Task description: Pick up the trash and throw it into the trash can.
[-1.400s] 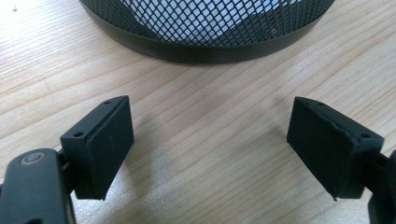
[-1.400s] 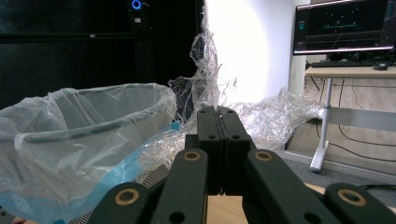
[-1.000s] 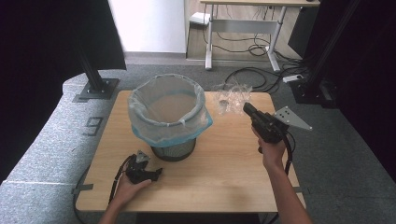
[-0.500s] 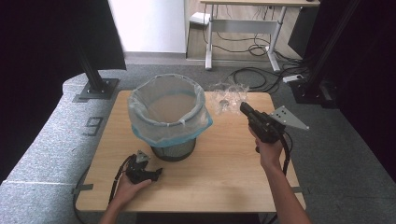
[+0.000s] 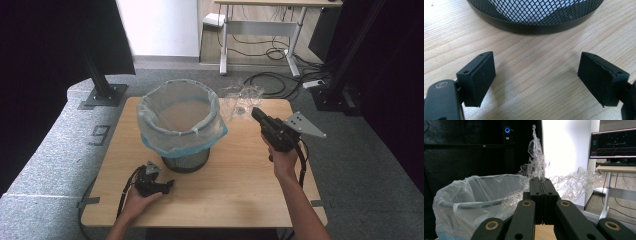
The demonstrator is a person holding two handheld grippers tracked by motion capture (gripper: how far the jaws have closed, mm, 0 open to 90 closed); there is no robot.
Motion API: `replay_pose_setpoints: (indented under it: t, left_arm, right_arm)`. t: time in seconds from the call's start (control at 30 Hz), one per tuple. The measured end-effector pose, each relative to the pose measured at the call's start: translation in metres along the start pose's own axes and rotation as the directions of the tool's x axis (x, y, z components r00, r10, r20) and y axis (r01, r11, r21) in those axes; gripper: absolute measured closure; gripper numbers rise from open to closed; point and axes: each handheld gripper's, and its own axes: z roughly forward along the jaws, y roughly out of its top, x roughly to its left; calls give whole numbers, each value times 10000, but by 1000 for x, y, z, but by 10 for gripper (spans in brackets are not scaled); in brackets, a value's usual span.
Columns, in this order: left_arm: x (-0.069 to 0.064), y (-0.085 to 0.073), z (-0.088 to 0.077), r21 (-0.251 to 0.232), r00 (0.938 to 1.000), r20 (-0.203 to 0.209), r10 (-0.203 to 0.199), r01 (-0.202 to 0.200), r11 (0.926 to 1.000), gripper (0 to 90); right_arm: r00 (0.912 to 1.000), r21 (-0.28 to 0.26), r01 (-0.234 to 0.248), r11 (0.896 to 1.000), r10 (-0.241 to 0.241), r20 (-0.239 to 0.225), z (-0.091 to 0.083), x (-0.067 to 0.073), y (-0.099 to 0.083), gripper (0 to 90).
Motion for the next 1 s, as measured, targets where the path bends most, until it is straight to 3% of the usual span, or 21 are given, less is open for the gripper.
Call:
replay_pose_setpoints:
  t: [0.37,0.77,1.0]
  left_arm:
    - [0,0,0,-7,10000,-47,-20,20,10000,146]
    - [-1,0,0,-11,10000,-59,-35,35,10000,147]
    - [-1,0,0,-16,10000,-61,-37,37,10000,147]
  right_arm:
    - [9997,-122,-37,9999,34,-255,8,10,3,883]
    - [9986,1,114,9999,-114,-513,28,25,7,882]
    - [9981,-121,162,9998,-169,-597,30,30,12,882]
